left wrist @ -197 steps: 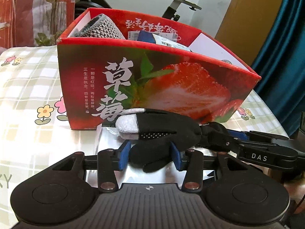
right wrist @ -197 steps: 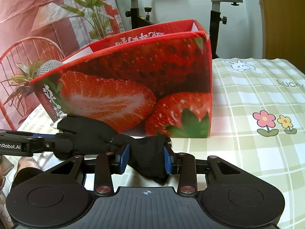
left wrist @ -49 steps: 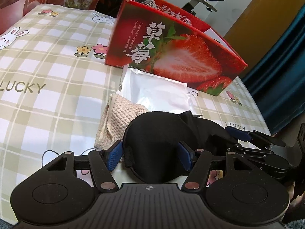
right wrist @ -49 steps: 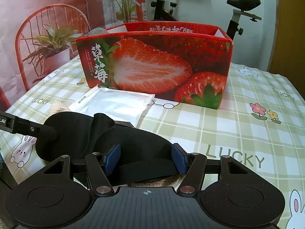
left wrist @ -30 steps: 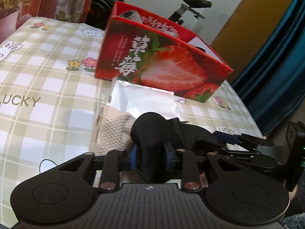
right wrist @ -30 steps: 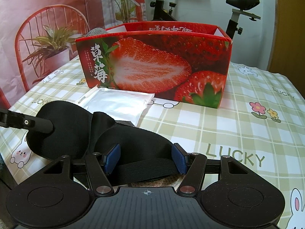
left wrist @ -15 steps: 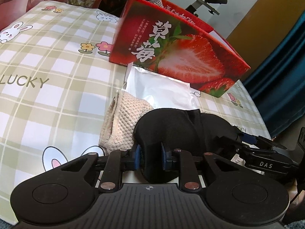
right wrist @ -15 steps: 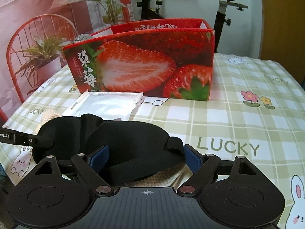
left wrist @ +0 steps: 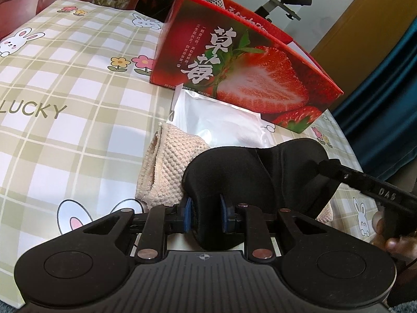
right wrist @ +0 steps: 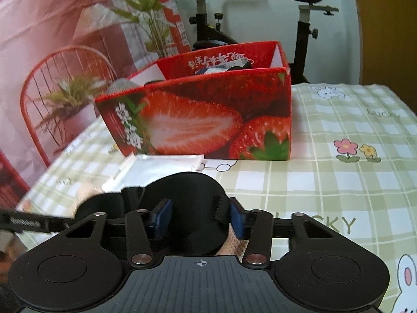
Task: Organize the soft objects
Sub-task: 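Close the right gripper on the eye mask and lift it with both grippers, then carry the black eye mask with both grippers over the red box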
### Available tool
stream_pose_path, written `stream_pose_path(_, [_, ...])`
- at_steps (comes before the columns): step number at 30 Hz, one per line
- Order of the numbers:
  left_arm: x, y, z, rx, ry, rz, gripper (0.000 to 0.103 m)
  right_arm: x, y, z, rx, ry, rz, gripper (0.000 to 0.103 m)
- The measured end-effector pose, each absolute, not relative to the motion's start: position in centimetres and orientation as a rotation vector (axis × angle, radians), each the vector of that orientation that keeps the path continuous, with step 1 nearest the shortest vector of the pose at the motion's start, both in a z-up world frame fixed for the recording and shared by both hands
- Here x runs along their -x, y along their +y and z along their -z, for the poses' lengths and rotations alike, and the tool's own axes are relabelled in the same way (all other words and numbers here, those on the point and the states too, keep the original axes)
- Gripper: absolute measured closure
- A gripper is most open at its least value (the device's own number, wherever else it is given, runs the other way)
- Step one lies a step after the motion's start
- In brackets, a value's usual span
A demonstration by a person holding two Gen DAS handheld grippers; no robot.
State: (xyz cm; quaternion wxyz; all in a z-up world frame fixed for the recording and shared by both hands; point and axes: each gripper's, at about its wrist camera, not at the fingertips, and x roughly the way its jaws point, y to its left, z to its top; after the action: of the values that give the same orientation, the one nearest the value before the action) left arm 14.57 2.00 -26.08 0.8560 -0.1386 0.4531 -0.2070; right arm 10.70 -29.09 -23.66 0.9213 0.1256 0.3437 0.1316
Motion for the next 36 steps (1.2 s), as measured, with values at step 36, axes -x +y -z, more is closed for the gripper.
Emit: stream_pose_path(36, [-21.5,-2.1,8.5,0.072,0.375,0.454,0.089,-19.0,-30.2,8.6,-0.107,0.298,-0.309,0.092])
